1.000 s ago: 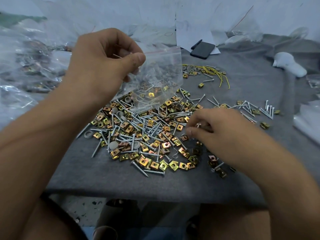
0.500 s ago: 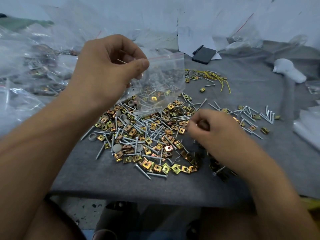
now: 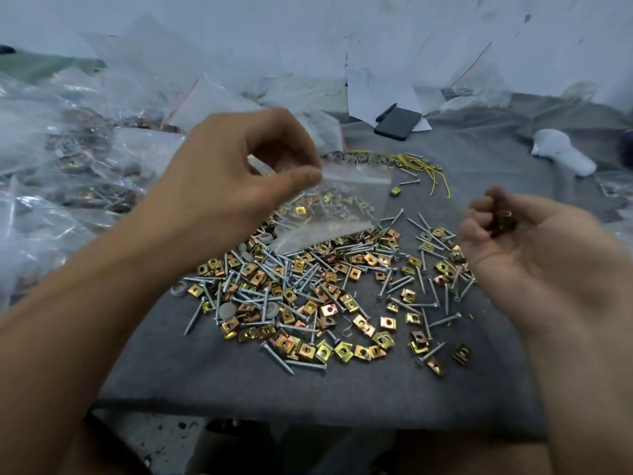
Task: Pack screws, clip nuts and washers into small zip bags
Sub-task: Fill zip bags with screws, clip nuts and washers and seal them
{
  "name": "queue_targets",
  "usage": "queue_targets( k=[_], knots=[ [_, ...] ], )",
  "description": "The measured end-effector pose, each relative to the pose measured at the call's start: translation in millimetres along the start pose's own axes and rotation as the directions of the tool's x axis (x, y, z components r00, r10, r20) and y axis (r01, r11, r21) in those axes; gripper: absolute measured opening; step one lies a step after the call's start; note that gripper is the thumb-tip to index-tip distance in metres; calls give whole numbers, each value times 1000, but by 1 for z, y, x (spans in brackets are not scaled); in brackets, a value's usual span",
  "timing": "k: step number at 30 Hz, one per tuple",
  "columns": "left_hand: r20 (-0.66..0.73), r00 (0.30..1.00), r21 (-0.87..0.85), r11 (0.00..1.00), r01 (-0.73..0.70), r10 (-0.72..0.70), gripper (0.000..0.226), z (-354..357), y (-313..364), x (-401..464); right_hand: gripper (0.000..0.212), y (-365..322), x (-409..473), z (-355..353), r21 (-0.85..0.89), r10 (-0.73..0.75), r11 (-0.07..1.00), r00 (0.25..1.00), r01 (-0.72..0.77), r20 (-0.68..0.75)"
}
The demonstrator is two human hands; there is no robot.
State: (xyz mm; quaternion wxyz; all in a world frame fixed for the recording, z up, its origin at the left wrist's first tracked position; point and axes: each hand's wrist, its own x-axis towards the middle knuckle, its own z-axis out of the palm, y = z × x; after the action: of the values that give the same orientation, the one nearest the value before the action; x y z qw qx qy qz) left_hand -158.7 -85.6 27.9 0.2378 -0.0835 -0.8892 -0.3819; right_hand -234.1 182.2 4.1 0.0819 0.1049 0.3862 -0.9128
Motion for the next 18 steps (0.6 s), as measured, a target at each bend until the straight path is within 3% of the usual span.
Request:
queue_targets(
  k=[2,4,7,10,12,18],
  knots=[
    [51,998,54,998,-35,32,8,4,4,-1,27,-8,-5,19,-82,-118,987,975,135,187],
    [84,995,84,994,-70,62,7,7,9,-1,31,-10,-14,40,-197,-177,938,882,286,436],
    [156,984,108,989,-105,88,5,7,12,-1,34,-1,-25,61,-417,-123,732,707,538,696],
    [246,966,83,991,-105,82,9,5,15,-4,36,11,-22,65,-611,1,446,682,654,731],
    [297,954,54,996,-67,48,16,3,16,-6,34,16,-21,63,-682,72,329,703,653,707],
    [393,918,10,999,50,-50,24,-4,17,-9,43,14,-27,49,-779,225,260,749,571,624]
  ],
)
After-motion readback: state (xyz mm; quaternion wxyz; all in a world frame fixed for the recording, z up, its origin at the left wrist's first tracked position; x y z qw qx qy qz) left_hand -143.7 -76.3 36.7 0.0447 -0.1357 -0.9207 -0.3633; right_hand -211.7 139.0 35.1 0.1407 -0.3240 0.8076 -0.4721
